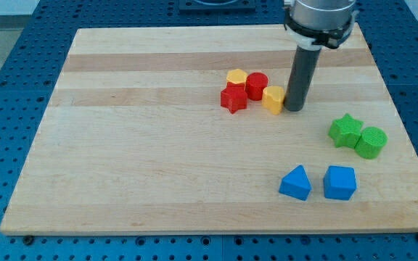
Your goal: Move the green blocks diagonal to the yellow heart
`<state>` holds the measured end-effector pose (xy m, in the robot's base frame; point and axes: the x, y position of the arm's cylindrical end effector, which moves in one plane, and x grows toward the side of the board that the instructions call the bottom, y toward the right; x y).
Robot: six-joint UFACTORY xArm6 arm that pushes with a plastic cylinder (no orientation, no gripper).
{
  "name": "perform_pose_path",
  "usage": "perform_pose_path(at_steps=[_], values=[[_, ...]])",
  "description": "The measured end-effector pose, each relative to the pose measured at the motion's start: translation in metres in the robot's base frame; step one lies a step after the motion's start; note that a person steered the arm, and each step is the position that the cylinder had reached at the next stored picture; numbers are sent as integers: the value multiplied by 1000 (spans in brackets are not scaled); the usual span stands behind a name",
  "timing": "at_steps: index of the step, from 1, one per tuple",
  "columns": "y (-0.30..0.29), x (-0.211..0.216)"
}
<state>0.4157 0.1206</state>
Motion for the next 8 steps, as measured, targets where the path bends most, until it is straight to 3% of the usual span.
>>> perform_pose_path(at_steps=[2, 5, 8], values=[[-14, 0], [95, 2], [141, 63]])
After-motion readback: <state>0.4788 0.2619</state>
